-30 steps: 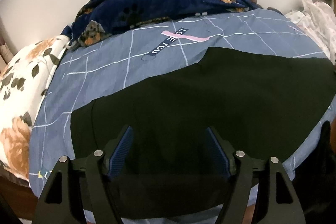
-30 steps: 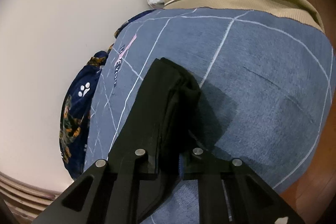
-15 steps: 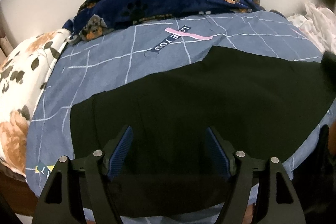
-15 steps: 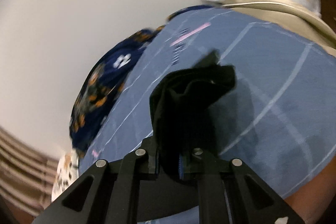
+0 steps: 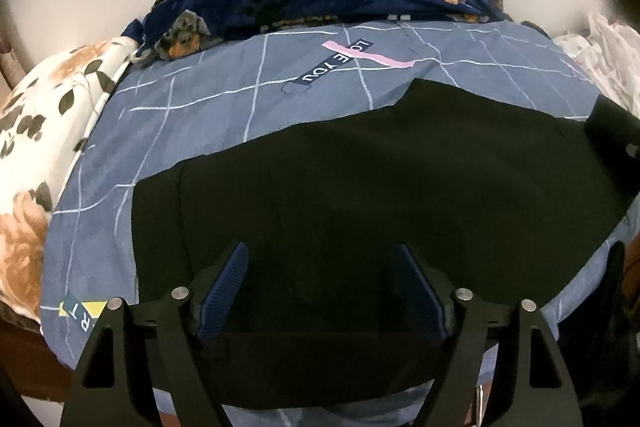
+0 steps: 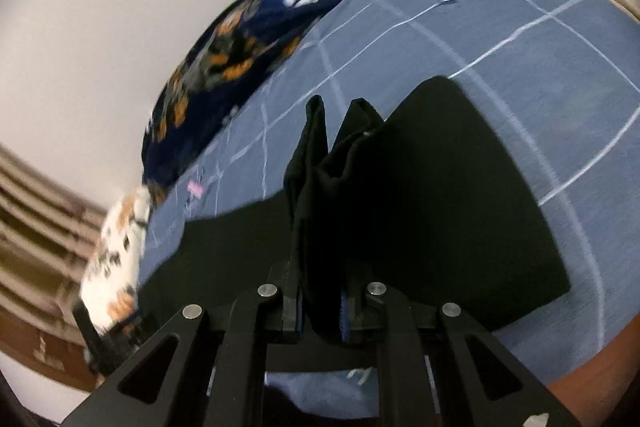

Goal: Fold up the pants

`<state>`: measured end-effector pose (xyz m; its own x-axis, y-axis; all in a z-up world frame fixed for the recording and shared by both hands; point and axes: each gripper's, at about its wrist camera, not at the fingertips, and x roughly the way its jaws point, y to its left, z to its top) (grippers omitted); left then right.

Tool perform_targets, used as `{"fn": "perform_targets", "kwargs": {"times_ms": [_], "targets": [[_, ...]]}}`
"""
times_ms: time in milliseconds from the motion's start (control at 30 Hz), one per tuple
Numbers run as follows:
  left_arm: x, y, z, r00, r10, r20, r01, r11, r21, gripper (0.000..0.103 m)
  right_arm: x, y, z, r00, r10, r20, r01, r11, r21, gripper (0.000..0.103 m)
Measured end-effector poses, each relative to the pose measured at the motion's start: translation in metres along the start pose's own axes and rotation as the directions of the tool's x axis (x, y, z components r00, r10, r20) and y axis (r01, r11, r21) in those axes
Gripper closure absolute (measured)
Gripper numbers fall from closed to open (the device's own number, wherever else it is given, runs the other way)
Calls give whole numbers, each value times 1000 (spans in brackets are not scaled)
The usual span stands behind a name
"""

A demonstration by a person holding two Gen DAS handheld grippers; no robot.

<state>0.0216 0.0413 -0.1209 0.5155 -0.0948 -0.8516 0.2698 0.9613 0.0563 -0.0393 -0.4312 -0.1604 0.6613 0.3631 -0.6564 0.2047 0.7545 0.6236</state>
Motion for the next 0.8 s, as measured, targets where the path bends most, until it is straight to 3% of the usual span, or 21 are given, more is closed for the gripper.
{"fn": "perform_targets", "kwargs": {"times_ms": [467,800], "targets": [[1,-1,-3,1000,-8,-17,8,1000,2,25,42,60,-38,995,-37,-95,18,982,-186,90],[3,2,-5,1000,-10,-24,10,1000,-4,25,54,76,-54,990,-73,-118,40,965,-260,89]]}}
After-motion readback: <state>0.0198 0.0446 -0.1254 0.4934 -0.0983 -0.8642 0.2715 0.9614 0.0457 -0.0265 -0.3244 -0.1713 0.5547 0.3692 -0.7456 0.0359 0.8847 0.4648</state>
